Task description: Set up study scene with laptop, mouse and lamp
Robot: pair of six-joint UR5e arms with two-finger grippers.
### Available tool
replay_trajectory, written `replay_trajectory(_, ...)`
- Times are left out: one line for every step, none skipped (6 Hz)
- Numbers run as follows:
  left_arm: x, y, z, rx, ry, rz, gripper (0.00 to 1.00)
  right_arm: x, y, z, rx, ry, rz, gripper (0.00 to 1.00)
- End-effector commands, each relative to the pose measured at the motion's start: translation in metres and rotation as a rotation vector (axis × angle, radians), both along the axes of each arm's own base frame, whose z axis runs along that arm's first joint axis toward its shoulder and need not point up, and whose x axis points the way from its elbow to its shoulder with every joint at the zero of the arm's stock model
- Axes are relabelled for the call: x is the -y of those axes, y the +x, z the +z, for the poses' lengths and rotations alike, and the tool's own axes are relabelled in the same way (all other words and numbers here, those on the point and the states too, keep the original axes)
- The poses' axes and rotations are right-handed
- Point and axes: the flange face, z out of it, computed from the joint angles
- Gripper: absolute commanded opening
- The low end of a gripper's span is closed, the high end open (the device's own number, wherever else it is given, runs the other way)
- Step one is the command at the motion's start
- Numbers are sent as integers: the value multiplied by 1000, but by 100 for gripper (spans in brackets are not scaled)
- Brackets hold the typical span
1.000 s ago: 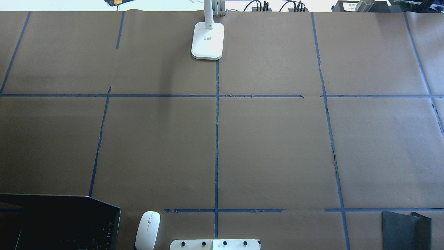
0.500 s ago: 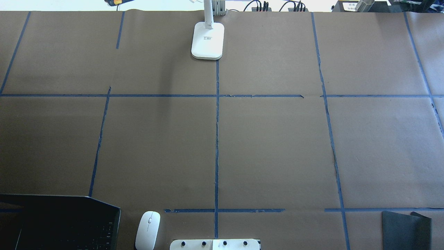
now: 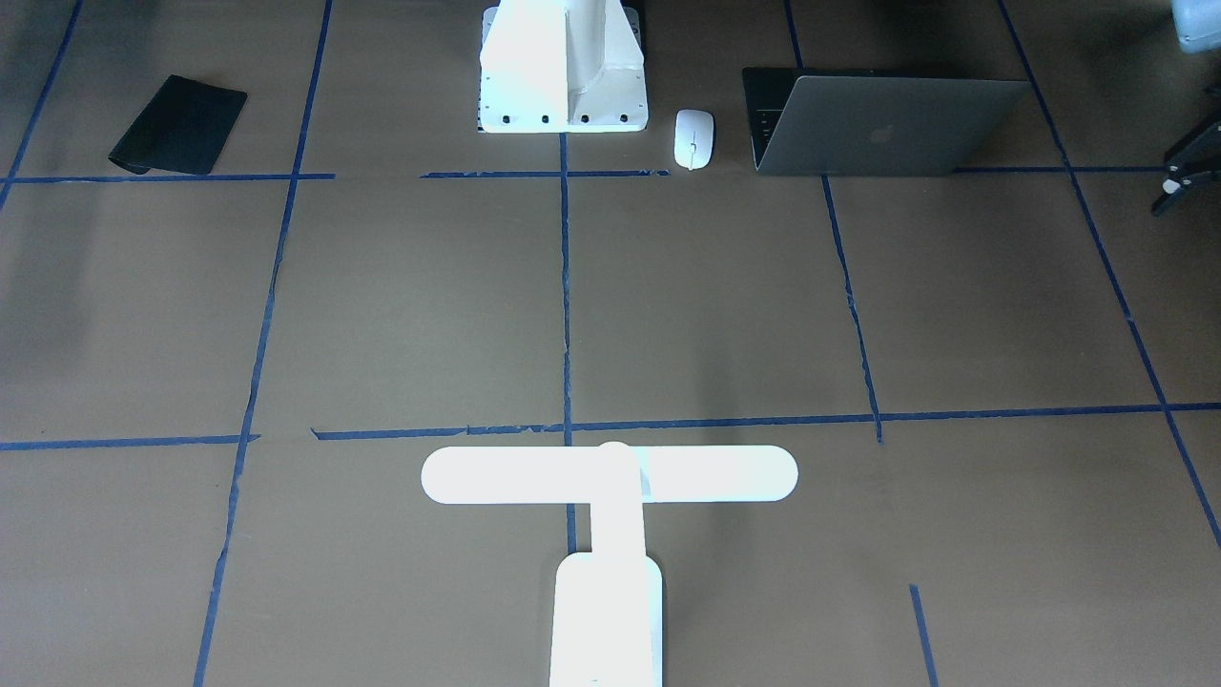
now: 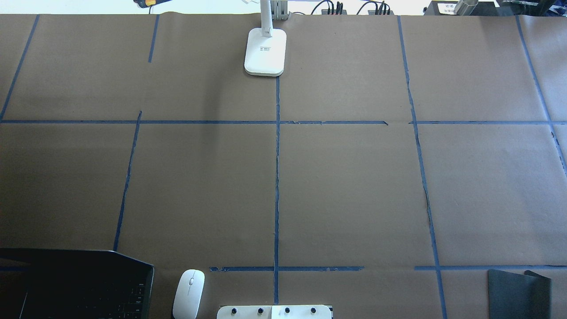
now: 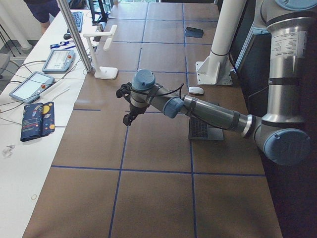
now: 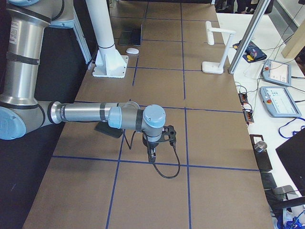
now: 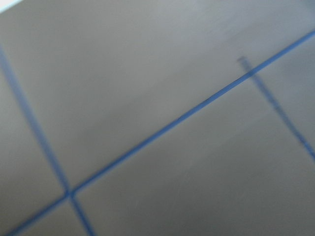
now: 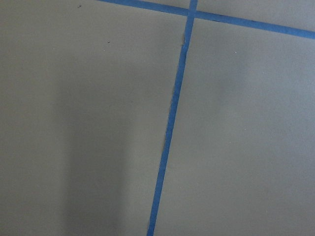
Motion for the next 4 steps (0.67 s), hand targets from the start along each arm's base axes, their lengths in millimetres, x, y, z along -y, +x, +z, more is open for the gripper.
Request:
replay_trajectory(-27, 59, -44, -139, 115, 187, 100, 0, 0, 0, 0, 0, 0, 100)
replay_trajectory(-61, 79, -64, -166, 182, 271, 100, 0, 0, 0, 0, 0, 0, 100)
replay_trajectory(-107, 104, -79, -188, 224, 384, 100, 0, 0, 0, 0, 0, 0, 100)
replay_trajectory(-149, 113, -89, -209, 314, 487, 100, 0, 0, 1, -1, -1, -1, 100)
